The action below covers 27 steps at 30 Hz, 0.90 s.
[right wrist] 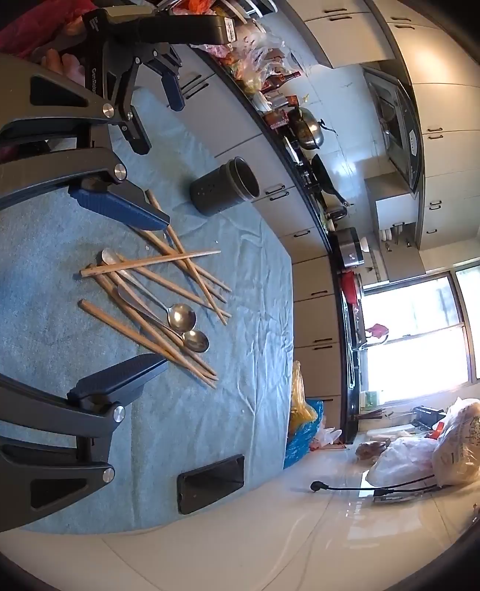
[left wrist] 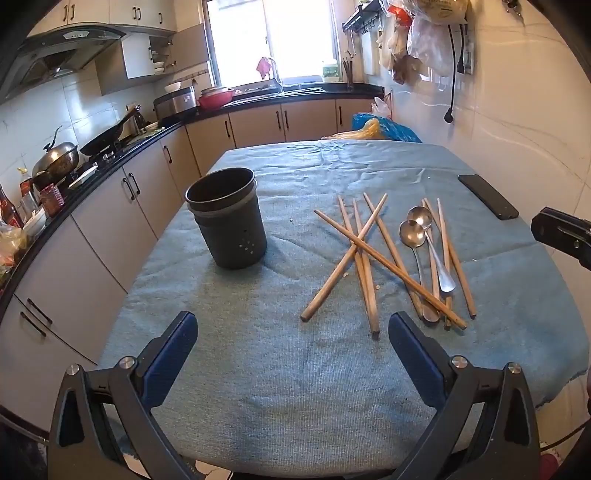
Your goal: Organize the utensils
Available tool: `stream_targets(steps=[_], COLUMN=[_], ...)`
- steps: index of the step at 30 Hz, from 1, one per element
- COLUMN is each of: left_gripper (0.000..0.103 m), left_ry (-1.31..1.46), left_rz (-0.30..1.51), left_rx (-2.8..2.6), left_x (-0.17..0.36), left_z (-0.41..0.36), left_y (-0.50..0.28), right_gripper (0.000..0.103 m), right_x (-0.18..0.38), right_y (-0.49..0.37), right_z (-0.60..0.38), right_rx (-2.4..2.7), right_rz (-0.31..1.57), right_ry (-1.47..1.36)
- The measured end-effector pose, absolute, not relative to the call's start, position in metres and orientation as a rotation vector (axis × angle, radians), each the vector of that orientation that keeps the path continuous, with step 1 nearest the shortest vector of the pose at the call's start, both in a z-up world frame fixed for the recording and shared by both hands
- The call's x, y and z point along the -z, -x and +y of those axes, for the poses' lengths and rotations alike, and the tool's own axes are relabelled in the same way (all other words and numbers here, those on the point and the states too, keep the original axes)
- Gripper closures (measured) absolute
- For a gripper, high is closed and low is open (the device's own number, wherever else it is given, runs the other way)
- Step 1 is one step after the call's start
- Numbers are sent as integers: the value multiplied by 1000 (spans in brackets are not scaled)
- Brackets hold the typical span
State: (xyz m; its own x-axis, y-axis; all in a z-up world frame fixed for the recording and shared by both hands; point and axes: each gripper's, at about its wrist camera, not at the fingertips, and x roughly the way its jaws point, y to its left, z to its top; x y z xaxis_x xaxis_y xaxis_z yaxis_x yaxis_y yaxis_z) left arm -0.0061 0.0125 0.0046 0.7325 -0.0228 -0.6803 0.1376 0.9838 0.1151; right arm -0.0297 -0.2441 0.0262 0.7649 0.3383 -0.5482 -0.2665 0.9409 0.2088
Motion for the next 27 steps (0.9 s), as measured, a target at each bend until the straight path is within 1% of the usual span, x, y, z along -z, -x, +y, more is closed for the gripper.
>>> stream_targets(steps=[27], left_gripper=[0], left_ry=[-175], left_rz=[773], left_rx=[94], left_x=[1], left_z=[13], left_y=[6], right_gripper=[29], right_x=[-20], right_y=[25], right_z=[-253], right_rx=[-333], right_rz=[666], right_ry=[-135])
